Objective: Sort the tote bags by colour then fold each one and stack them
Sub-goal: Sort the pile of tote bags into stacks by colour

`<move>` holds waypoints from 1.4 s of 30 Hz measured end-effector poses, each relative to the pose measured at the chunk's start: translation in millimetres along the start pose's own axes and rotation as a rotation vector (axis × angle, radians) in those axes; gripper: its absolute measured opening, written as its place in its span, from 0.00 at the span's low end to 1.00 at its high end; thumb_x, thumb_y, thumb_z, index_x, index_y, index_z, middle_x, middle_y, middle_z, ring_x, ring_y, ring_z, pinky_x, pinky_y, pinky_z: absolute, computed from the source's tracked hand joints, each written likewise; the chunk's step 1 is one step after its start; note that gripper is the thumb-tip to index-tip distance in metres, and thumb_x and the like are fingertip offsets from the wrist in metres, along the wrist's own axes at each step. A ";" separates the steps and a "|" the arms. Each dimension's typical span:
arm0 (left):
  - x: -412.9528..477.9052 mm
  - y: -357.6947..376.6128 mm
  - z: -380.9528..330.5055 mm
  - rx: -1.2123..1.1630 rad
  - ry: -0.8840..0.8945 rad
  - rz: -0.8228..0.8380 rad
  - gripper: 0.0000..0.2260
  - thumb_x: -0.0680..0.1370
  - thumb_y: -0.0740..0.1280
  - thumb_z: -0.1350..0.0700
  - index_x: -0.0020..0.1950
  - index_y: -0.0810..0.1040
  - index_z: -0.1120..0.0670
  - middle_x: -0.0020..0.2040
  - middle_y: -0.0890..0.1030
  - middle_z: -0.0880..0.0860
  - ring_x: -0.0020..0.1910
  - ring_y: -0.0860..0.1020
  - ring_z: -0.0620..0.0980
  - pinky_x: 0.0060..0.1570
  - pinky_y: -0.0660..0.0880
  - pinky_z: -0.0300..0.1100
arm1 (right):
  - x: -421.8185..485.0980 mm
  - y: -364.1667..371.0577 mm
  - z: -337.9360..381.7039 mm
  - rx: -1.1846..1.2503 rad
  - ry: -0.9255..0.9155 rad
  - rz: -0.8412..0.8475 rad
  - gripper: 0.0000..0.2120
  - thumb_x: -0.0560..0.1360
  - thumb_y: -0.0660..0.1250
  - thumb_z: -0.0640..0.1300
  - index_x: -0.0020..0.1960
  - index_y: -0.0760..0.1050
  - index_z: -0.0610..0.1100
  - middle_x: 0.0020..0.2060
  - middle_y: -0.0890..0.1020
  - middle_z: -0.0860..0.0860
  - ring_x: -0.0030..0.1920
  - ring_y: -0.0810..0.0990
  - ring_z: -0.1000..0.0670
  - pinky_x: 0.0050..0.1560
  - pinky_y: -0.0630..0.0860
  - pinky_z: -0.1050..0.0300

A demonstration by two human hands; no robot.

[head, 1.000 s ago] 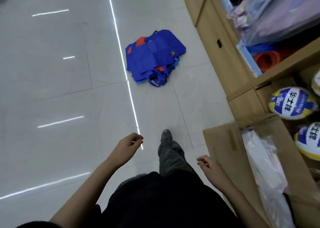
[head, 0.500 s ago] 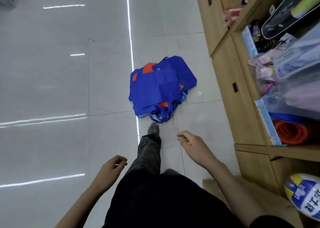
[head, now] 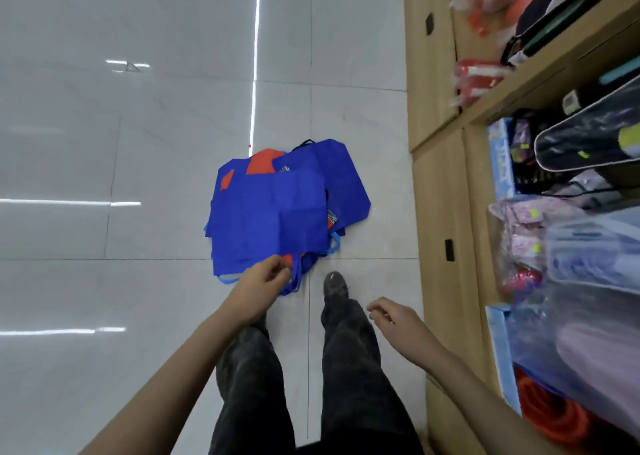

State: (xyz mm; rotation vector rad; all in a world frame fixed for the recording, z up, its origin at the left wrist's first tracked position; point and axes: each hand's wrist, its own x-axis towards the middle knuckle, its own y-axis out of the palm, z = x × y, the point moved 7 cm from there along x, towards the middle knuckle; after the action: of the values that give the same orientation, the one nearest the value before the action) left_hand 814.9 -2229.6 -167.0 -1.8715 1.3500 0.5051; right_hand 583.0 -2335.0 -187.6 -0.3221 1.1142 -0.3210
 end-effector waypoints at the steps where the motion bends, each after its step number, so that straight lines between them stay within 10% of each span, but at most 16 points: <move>1: 18.6 6.9 17.2 -0.014 -0.043 -0.019 0.08 0.79 0.61 0.57 0.52 0.77 0.59 0.47 0.80 0.54 0.47 0.78 0.52 0.45 0.72 0.39 | 31.8 -6.0 1.8 -0.024 -0.022 0.020 0.09 0.81 0.57 0.47 0.57 0.74 0.49 0.52 0.80 0.51 0.51 0.77 0.53 0.49 0.73 0.60; 17: 335.7 54.6 329.9 -0.117 -0.312 -0.333 0.14 0.79 0.64 0.54 0.63 0.73 0.57 0.59 0.75 0.54 0.54 0.74 0.50 0.50 0.68 0.41 | 521.1 54.0 -20.9 -0.135 -0.183 0.013 0.07 0.79 0.60 0.41 0.51 0.76 0.42 0.50 0.81 0.46 0.51 0.79 0.45 0.52 0.73 0.53; 25: 456.4 43.3 436.4 -0.051 -0.380 -0.636 0.40 0.70 0.71 0.40 0.76 0.56 0.48 0.75 0.54 0.60 0.73 0.56 0.60 0.70 0.59 0.56 | 668.2 73.4 -33.5 -0.033 -0.122 -0.423 0.39 0.74 0.68 0.56 0.75 0.53 0.39 0.71 0.61 0.41 0.68 0.65 0.39 0.62 0.69 0.43; 32: 438.4 32.7 461.1 -0.279 -0.424 -0.872 0.33 0.72 0.72 0.50 0.71 0.62 0.59 0.67 0.68 0.60 0.65 0.67 0.59 0.61 0.68 0.53 | 625.3 79.1 -15.2 -0.150 -0.373 -0.860 0.27 0.75 0.68 0.41 0.70 0.62 0.39 0.63 0.69 0.39 0.61 0.71 0.39 0.58 0.70 0.42; 36: 409.8 3.9 475.7 -0.239 -0.364 -0.915 0.16 0.75 0.70 0.54 0.57 0.71 0.61 0.54 0.75 0.58 0.48 0.73 0.55 0.46 0.69 0.46 | 616.7 101.4 22.6 -0.012 -0.663 -0.603 0.27 0.76 0.63 0.34 0.72 0.58 0.42 0.63 0.70 0.44 0.60 0.73 0.46 0.52 0.71 0.56; 42: 340.3 -38.3 519.0 0.174 -0.473 -1.156 0.29 0.77 0.66 0.49 0.73 0.62 0.57 0.69 0.63 0.64 0.68 0.63 0.63 0.67 0.57 0.56 | 621.5 166.3 81.2 0.290 -0.626 -0.324 0.32 0.76 0.63 0.33 0.74 0.55 0.49 0.45 0.75 0.53 0.42 0.76 0.52 0.43 0.71 0.64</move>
State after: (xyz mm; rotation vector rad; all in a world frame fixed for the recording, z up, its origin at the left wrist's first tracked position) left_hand 1031.8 -2038.8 -717.6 -1.8691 -0.0859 0.1713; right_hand 923.6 -2429.8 -731.2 -0.3138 0.3890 -0.6127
